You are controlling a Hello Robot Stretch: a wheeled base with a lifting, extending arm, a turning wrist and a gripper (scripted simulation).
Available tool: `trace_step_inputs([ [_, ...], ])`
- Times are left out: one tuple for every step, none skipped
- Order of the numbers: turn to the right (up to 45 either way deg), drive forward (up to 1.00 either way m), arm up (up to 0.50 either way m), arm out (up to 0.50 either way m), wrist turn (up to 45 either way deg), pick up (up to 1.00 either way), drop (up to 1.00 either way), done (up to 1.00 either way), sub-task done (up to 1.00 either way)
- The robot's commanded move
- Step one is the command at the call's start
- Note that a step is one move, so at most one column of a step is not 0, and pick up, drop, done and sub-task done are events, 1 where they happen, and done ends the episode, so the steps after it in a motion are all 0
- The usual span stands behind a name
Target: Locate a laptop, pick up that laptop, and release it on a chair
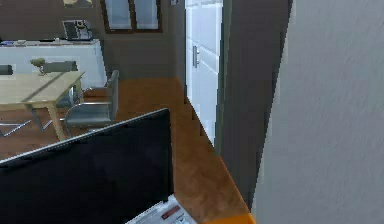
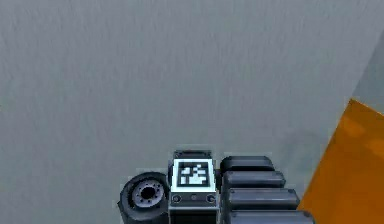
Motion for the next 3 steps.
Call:
trace_step_inputs([
  [0.0, 0.90, 0.00, 0.00, 0.0, 0.00, 0.00, 0.00, 0.00],
  [-45.0, 0.00, 0.00, 0.00, 0.0, 0.00, 0.00, 0.00, 0.00],
  [-42.0, 0.00, 0.00, 0.00, 0.0, 0.00, 0.00, 0.00, 0.00],
])
